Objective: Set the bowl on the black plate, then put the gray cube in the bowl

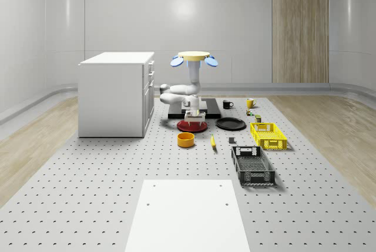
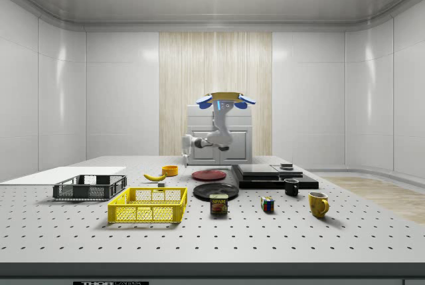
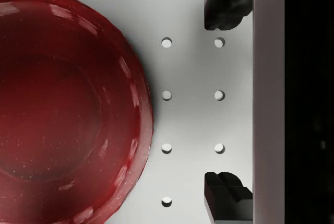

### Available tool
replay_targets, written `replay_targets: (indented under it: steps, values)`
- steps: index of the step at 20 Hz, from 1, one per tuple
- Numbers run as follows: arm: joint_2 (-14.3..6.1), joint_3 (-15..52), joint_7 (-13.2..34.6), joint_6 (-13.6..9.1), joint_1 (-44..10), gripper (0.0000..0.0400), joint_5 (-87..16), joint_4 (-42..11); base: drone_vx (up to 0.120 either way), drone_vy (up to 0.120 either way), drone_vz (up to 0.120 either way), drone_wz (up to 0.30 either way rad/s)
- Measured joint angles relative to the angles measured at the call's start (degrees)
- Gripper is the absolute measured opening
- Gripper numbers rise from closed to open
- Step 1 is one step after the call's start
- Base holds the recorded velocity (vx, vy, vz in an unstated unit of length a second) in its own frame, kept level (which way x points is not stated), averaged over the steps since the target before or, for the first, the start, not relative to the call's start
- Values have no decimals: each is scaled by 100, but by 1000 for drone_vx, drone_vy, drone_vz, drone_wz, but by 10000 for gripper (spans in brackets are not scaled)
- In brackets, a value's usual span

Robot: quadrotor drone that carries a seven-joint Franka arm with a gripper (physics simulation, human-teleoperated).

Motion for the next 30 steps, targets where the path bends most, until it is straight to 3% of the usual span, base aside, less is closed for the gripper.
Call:
replay_targets:
  steps: [27, 30]
  values:
    - [-311, 52, 59, 290, -71, 400, 130, 14, 120, 0, -12, 0]
    - [-345, 57, 20, 322, -33, 400, 144, 16, 0, 0, 0, 0]
